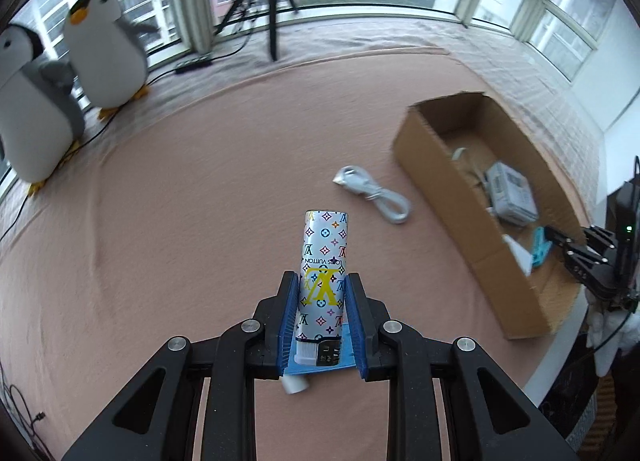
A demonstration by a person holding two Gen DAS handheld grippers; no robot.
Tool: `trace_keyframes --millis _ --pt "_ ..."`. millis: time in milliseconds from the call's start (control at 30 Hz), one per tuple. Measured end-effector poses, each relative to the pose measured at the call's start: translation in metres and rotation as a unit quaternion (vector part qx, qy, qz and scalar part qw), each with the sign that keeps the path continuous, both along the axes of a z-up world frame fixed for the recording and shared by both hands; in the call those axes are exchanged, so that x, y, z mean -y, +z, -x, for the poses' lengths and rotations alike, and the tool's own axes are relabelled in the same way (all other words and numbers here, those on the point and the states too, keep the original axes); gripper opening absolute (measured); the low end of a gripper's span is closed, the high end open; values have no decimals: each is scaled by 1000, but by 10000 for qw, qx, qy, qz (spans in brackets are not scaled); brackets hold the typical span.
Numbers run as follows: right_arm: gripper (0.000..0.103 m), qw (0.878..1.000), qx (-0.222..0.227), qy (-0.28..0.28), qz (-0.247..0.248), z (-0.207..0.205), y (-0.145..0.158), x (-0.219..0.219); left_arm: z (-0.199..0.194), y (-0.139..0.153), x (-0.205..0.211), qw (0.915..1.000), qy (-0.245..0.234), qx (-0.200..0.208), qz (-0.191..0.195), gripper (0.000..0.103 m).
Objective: Organize rigid objects
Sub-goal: 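Carry the patterned lighter with the left tool into the box and release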
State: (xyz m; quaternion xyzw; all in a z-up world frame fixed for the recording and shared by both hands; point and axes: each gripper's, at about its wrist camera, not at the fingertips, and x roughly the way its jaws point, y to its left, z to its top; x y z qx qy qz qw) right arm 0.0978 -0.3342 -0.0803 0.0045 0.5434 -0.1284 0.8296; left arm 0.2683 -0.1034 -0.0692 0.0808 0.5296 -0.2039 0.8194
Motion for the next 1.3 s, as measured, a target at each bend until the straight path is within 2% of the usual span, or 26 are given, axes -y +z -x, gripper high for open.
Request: trace_keyframes --millis 367,567,867,1300 --pt "18 10000 23 -17 -9 0 1 0 4 24 114 9965 -794 132 212 26" --pt "18 10000 33 -10 -6 0 1 0 -3 23 158 9953 -939 124 195 26" --pt "18 10000 77 -10 2 -1 1 -3 -28 -3 179 9968 -787 -112 98 26" --pt "18 10000 86 -7 29 -1 0 -3 -37 -16 196 9971 -715 -243 123 27"
